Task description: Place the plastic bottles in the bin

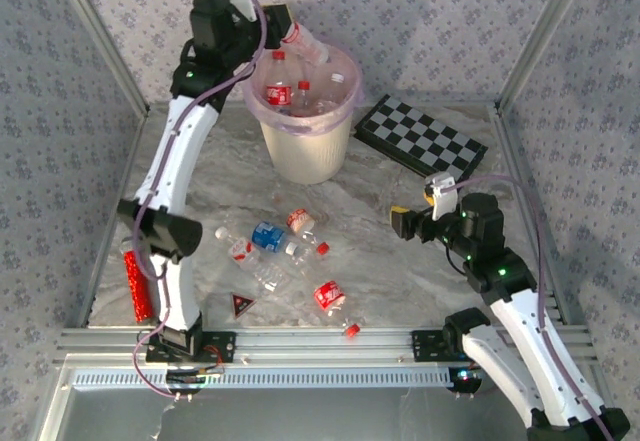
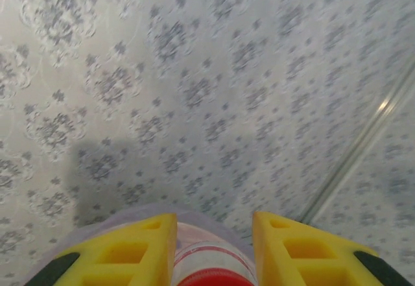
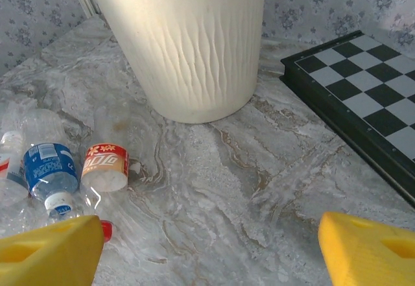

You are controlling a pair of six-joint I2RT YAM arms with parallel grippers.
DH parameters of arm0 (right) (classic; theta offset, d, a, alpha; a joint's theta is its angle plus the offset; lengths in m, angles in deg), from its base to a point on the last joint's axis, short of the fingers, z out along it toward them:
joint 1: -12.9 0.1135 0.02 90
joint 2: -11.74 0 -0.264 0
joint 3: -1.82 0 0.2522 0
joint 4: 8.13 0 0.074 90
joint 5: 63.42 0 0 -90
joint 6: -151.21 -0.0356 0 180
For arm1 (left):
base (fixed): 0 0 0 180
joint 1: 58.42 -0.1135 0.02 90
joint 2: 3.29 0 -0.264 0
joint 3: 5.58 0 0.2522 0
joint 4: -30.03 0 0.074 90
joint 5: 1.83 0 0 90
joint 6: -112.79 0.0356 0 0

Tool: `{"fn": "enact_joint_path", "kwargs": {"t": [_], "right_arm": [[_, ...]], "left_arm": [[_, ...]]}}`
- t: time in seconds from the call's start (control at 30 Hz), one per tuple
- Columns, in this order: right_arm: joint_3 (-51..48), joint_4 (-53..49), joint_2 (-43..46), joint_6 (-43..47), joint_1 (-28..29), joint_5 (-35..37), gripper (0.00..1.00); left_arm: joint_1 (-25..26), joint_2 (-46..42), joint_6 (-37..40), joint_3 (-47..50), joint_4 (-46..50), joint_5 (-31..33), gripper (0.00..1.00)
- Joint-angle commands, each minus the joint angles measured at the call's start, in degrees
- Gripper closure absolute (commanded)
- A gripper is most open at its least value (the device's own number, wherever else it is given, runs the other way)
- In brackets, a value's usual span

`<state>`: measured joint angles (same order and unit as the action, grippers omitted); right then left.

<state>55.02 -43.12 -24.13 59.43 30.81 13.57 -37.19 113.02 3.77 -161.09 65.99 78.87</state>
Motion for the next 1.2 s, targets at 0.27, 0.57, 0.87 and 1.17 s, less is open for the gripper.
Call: {"fn": "enact_joint_path", "kwargs": {"t": [0.27, 0.57, 0.87, 1.17], "right_arm": [[0.32, -0.61, 0.46, -2.17, -0.42, 0.33, 0.12], [1.25, -1.3, -0.9, -3.27, -0.43, 0.19, 0.12], [1.25, 1.06, -4.98, -4.41, -0.03, -0.6, 0.12], [1.85, -0.48, -6.69, -5.25, 3.33, 3.9, 0.12]], "left_arm": [[-0.2, 16.15, 12.22, -19.32, 18.7, 2.75, 1.0], [-0.56, 19.21, 13.96, -18.3, 27.46, 1.66, 1.0], [0.1, 19.81, 15.37, -13.34, 31.42, 0.92, 1.0], [2.58, 23.98, 18.04, -9.24, 26.0, 2.13, 1.0]]}}
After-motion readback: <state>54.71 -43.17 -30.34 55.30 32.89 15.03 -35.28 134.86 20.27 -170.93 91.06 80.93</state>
